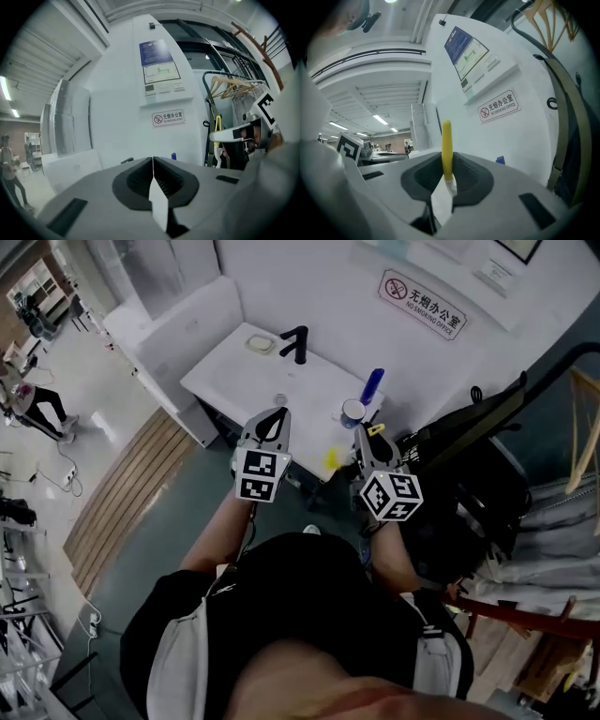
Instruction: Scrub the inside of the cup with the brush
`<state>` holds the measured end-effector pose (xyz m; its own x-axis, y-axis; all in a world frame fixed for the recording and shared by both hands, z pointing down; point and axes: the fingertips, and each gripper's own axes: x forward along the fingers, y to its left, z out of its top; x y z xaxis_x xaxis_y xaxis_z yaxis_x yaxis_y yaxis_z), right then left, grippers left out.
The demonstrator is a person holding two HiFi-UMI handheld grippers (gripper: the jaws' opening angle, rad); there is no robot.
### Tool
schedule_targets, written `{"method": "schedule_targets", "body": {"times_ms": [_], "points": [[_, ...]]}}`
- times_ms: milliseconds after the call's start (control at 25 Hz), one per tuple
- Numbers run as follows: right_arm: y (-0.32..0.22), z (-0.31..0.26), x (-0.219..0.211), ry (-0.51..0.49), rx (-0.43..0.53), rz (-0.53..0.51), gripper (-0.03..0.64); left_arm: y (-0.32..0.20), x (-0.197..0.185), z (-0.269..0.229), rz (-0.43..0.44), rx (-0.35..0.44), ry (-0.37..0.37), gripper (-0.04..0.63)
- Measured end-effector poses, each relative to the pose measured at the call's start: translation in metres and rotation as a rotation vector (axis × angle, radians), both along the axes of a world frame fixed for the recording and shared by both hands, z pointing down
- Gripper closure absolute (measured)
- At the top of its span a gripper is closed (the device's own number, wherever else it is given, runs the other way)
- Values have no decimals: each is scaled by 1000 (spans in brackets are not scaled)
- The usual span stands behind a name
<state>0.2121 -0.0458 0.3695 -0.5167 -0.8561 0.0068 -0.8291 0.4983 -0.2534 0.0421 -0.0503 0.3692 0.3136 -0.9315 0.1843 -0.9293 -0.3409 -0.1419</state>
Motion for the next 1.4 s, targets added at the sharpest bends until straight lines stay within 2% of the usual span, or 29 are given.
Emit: {"method": "schedule_targets", "body": {"times_ms": [240,440,640,760,960,1000,1040,1080,1120,1160,1240,1400], "points": [[-51,15,22,-2,-51,24,559,-62,23,10,35,-22,18,580],[-76,29,42,-5,-86,90,559,-104,40,22,129,-44,12,580],[-86,44,63,4,-109,219,560,-139,62,28,288,-44,27,580],[-91,52,76,-16,-138,307,559,-153,80,31,412,-47,23,580],[-94,67,90,-29,-186,425,559,-161,113,31,632,-31,72,577],[-93,69,92,-21,-188,447,558,-161,121,33,681,-31,87,561],[-92,70,95,-10,-190,468,560,-161,130,35,730,-35,99,503],[-91,72,98,1,-194,485,559,-159,139,38,779,-43,107,388],[-90,74,100,10,-199,501,558,-158,149,43,824,-52,105,300],[-88,76,103,16,-205,515,559,-156,157,49,863,-60,92,265],[-83,79,109,24,-215,545,560,-155,173,64,916,-77,42,235],[-75,83,121,23,-232,600,559,-161,194,104,961,-132,-59,211]]}}
